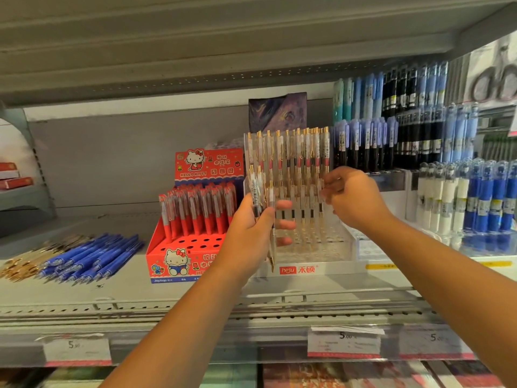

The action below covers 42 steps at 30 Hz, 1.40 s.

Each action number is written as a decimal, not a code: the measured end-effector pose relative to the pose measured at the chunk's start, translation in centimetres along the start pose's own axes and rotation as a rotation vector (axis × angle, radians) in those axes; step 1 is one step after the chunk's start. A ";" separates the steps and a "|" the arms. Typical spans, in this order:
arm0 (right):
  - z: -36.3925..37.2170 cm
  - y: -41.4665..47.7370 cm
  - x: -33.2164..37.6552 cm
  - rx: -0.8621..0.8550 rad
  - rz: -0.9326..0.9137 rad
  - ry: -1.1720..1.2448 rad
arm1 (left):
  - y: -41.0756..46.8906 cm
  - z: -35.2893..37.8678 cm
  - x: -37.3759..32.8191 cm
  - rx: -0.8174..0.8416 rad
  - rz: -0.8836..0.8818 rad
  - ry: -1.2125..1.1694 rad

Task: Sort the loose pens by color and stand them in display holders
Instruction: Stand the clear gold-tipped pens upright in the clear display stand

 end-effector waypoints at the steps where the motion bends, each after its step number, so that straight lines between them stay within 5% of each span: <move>1: 0.2 0.1 -0.1 0.007 0.009 -0.025 | 0.0 0.0 0.0 0.004 -0.005 -0.003; 14: 0.5 -0.1 -0.7 0.001 0.012 -0.178 | 0.0 0.2 0.1 0.020 0.000 -0.055; 21: -1.1 -2.2 2.5 -0.148 -0.093 -0.118 | -0.1 0.2 0.1 0.047 0.010 -0.015; 29: 3.5 -6.4 6.7 0.470 -0.025 0.301 | -0.3 0.6 -0.1 0.091 0.039 -0.005; 37: 2.9 -5.9 6.0 0.453 0.015 0.480 | -0.3 0.6 -0.3 0.044 0.004 -0.080; 42: 0.5 -4.5 6.1 0.414 -0.024 0.664 | 0.1 -0.4 0.0 0.004 0.037 0.079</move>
Point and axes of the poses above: each hand's wrist, its own y-axis towards the middle knuckle, its own z-axis out of the palm, x = y × z, the point moved 9 cm from there along y, towards the middle knuckle, and after that the axes turned 12 degrees about z, right-handed, at the moved point
